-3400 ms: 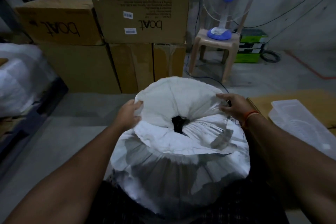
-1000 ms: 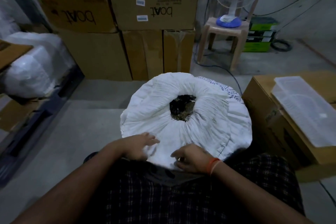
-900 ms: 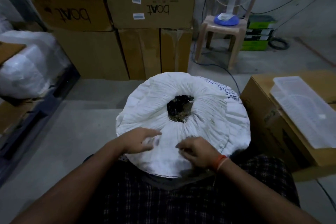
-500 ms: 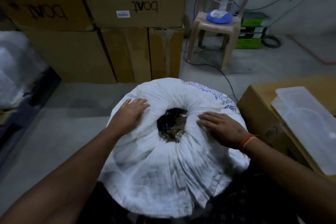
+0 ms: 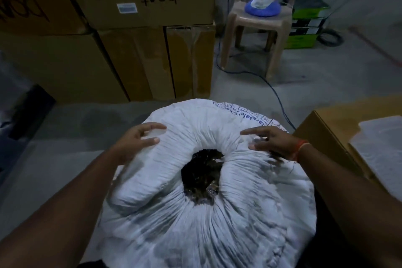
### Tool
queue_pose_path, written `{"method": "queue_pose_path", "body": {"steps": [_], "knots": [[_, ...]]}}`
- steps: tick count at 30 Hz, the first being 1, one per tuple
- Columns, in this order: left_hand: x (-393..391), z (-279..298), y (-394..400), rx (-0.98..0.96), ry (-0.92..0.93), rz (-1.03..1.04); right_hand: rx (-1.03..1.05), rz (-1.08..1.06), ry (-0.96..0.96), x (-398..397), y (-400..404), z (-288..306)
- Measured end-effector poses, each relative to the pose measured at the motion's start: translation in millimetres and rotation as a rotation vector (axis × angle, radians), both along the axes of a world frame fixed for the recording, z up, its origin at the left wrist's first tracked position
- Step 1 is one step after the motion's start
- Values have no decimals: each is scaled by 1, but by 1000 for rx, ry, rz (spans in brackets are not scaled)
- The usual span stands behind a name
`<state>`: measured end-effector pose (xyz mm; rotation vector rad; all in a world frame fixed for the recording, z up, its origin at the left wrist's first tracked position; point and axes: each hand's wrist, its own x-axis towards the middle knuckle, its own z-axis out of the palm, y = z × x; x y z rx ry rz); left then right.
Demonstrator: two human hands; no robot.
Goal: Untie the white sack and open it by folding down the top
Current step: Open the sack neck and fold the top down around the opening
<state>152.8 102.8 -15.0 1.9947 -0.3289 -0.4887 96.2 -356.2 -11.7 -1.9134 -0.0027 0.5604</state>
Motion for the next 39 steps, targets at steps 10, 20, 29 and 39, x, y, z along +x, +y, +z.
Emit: {"method": "queue_pose_path", "body": {"steps": [10, 20, 29, 39], "knots": [[79, -9, -38, 478, -652, 242, -592, -408, -454, 24, -38, -18], [72, -39, -59, 809, -545, 220, -747, -323, -272, 8, -22, -23], [-81, 31, -48, 386, -1046, -7, -702, 274, -1073, -74, -17, 28], [-164, -19, -34, 556, -952, -631, -867, 821, -1099, -99, 43, 19]]}}
